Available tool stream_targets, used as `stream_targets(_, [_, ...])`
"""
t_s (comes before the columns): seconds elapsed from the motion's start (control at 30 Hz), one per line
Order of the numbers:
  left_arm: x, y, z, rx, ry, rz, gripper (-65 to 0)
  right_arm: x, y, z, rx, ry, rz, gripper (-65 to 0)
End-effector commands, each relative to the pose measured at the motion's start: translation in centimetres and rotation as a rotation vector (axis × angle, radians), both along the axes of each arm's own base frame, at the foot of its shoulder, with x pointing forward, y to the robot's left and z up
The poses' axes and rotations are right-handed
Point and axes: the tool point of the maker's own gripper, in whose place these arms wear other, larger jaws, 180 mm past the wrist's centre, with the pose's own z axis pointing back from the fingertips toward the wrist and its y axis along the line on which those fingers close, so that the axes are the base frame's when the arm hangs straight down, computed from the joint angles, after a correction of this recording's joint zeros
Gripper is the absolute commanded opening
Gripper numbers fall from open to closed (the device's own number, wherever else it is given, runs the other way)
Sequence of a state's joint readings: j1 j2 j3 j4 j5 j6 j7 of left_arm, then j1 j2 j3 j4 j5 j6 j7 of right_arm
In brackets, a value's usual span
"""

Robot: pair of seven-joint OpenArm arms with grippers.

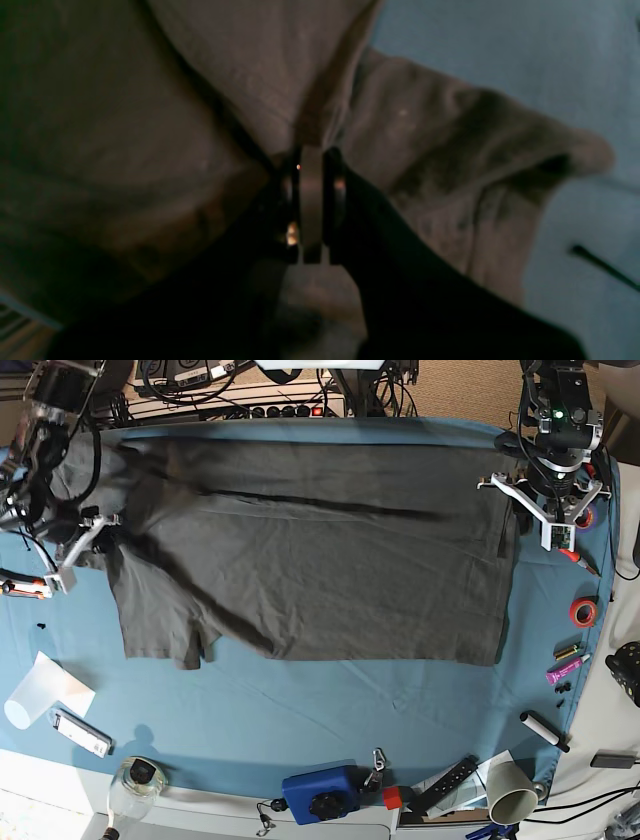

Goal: Fold the T-shirt properly
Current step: 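Fold the sleeve inward over the shirt body with the right gripper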

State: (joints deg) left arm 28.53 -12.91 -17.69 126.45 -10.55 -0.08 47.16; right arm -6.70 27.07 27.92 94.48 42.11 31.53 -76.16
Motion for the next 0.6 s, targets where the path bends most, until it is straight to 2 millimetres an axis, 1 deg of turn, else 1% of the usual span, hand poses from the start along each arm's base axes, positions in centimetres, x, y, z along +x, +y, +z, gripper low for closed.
stream_targets(0.0, [0.6,0.1,1.2,0.015,-0.051,-0.006,-48.0,1.1,-0.5,1.8,-0.018,-0.062,0.014,-65.0])
stream_targets(0.13, [0.6,0.1,1.2,0.015,-0.051,-0.006,-48.0,1.0,-0.4,1.8,-0.029,-0.064,0.037,-64.4])
stream_targets(0.23, [0.6,0.1,1.2,0.015,-0.051,-0.006,-48.0,1.0,-0.4,1.8,-0.030,-0.064,0.042,-53.1])
stream_targets(0.3, [0.6,0.1,1.2,0.015,-0.051,-0.006,-47.9,1.0,-0.4,1.8,-0.030,-0.064,0.041,-47.8])
stream_targets(0.37, [0.5,0.1,1.1,0.016,-0.049,-0.006,-47.9,1.2,-0.3,1.9,-0.018,-0.073,0.039,-46.7])
stream_targets(0.47, [0.5,0.1,1.1,0.016,-0.048,-0.006,-47.9,2.1,0.6,3.0,0.042,-0.133,0.049,-46.7])
stream_targets(0.5, [0.5,0.1,1.1,0.016,-0.047,-0.006,-48.0,2.5,0.6,3.3,0.039,-0.146,0.048,-46.7])
stream_targets(0.57, [0.5,0.1,1.1,0.016,-0.048,-0.006,-47.9,3.5,-0.4,4.0,-0.013,-0.173,0.028,-46.7])
